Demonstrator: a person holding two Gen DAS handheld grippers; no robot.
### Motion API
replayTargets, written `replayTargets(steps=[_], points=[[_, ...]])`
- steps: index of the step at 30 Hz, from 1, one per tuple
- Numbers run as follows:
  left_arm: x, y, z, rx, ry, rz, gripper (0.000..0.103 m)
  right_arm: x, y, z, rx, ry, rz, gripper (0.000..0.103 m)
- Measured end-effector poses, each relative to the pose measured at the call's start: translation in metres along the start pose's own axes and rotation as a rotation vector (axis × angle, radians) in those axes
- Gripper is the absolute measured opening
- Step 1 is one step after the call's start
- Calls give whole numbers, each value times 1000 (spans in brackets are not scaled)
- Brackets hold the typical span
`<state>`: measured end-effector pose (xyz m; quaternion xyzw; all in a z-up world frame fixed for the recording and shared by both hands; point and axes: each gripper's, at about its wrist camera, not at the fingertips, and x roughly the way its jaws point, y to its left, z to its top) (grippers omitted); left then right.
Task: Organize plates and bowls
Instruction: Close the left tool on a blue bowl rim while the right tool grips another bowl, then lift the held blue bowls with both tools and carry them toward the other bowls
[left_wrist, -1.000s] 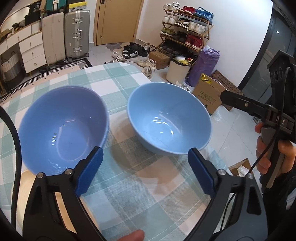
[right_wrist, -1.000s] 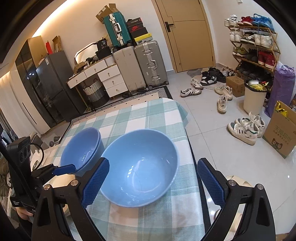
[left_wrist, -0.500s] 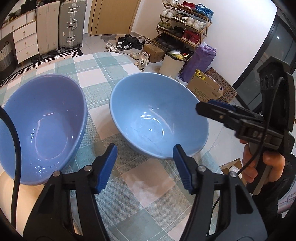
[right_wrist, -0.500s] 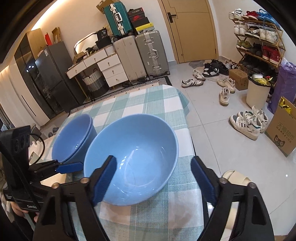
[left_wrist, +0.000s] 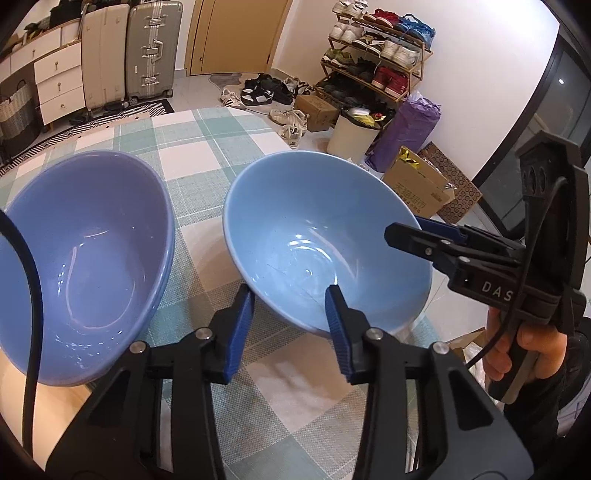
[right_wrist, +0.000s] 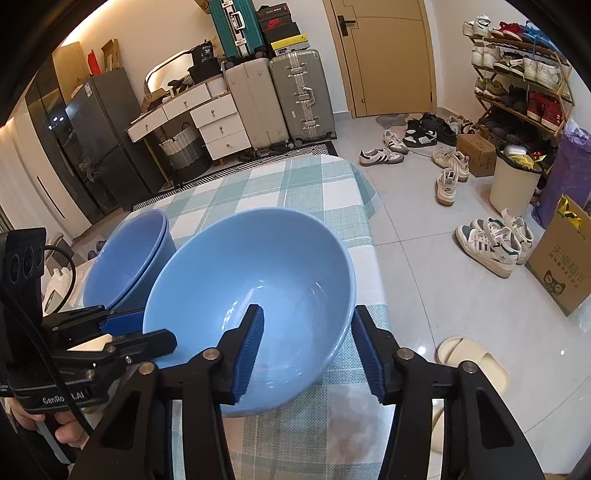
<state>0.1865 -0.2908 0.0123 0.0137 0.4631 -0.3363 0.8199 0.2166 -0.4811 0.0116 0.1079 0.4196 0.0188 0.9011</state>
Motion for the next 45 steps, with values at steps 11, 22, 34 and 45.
replayTargets(steps=[11,22,34,45], points=[[5,7,2,17,0,17,33,-6,2,-2,-30,-7,-21,43],[-20,7,1,22,-55,22,33,-24,21,2,-69,-40,-35,43],[-71,11,0,20,-126,18,33,-54,48,14,-96,-103,-27,43],[-133,17,-1,37,-220,67,33,-78,85,27,-132,-164,4,43]])
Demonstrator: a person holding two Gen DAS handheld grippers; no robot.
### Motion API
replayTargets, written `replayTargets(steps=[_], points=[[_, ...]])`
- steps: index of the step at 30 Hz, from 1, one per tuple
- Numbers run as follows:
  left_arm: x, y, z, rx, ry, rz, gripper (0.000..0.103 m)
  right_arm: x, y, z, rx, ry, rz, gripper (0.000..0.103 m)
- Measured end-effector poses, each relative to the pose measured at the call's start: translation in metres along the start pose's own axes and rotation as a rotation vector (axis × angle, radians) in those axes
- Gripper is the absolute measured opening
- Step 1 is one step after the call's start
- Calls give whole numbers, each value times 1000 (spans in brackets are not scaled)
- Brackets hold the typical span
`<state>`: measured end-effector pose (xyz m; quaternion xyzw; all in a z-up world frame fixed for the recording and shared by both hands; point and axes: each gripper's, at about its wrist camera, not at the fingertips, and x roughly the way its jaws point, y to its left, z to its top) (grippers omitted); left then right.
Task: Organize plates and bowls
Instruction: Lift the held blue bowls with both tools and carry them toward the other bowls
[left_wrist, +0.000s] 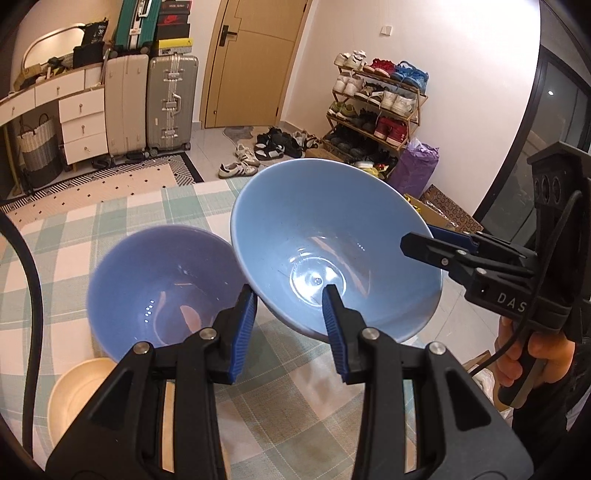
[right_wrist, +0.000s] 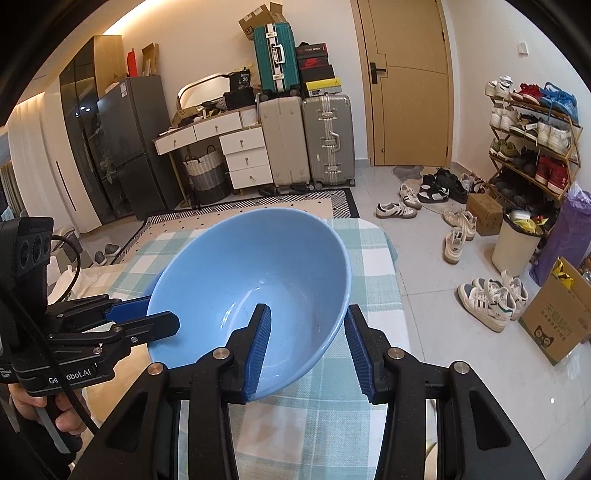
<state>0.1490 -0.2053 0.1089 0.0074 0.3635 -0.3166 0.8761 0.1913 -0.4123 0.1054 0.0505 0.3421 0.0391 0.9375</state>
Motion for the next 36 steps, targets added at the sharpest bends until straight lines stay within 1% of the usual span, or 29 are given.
replayTargets(steps=[10,20,28,36], points=[[-58,15,6,-8,-65,48,33,-9,34,17,-30,-41,43,43],[-101,45,8,-48,-99,111,33,7,70,33,-61,-49,91,43],[-113,64,8,-69,-107,156,33,25,93,40,-88,-43,123,43],[-106,80,7,-94,-94,201,33,51,104,37,-99,-16,147,43]])
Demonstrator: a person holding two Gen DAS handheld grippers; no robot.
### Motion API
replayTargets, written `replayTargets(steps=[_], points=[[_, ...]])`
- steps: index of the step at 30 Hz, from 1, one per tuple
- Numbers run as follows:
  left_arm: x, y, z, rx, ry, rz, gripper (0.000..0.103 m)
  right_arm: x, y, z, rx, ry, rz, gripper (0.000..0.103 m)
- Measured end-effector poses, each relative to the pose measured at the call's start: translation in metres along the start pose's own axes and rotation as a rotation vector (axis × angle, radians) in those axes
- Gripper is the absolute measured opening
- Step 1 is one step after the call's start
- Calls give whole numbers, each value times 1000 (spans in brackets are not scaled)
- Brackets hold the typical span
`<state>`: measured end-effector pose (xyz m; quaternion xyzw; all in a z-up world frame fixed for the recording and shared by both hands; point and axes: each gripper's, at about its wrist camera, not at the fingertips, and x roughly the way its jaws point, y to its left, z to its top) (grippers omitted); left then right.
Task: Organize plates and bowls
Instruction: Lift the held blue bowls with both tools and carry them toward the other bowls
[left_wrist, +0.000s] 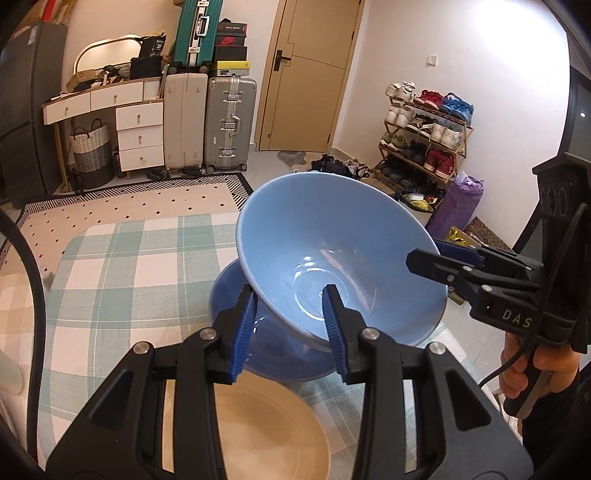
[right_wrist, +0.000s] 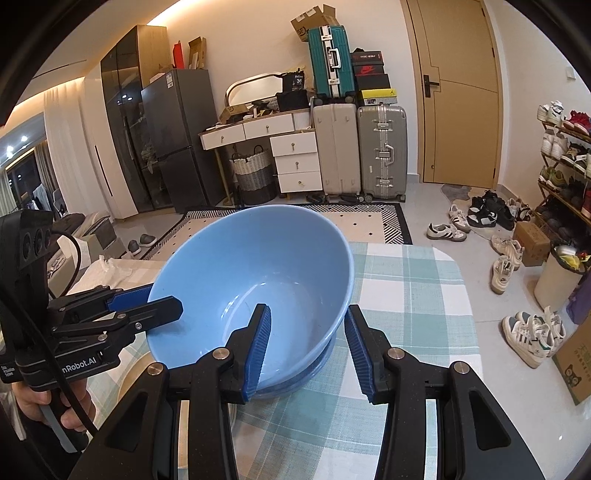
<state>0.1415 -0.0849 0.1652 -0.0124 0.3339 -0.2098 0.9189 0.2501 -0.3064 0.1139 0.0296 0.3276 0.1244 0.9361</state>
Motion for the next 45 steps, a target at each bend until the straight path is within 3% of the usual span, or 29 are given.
replayTargets(steps=[14,26,45], points=[[36,27,-11,-26,56,49,33,54,3,-18,3,70,23,43],[85,47,-26,-3,107,83,33,89,1,-32,-22,127,-7,43],[135,49,-45,99,142,164,33,105,6,-51,-92,166,-81,44]])
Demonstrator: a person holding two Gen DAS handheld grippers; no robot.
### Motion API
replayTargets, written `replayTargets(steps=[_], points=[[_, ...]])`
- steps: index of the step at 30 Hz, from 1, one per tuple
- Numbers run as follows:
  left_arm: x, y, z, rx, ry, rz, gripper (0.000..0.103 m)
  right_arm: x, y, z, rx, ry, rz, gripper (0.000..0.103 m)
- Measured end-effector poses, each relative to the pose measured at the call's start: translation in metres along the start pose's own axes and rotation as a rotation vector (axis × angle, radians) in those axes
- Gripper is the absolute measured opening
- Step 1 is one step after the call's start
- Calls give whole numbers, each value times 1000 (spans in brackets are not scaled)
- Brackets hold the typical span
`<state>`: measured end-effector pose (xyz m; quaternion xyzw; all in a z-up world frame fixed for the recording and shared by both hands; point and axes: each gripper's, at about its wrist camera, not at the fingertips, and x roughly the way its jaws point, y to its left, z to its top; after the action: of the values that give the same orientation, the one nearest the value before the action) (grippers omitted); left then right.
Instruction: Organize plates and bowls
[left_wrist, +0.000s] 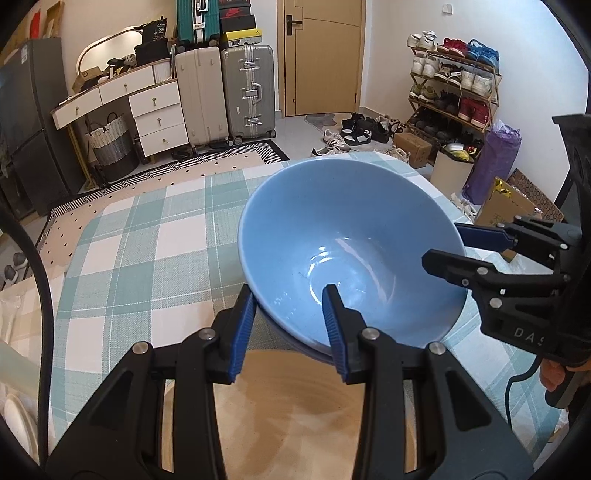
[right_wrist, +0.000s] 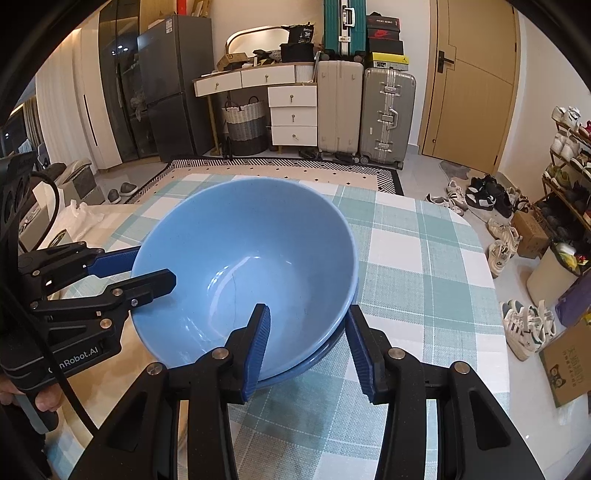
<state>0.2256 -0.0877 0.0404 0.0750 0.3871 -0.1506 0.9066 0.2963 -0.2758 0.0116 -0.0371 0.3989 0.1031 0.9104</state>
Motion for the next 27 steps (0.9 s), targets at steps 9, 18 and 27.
replayTargets(steps=[9,18,27], points=[[2,-1,-1,13,7,-1,38,3,1,-2,-4,2,4,50],[12,27,1,-109,36,-75,76,-8,-15,7,69,-39,51,82],[34,60,1,-240,69,-157,80,3,-37,8,188,-2,130,87]])
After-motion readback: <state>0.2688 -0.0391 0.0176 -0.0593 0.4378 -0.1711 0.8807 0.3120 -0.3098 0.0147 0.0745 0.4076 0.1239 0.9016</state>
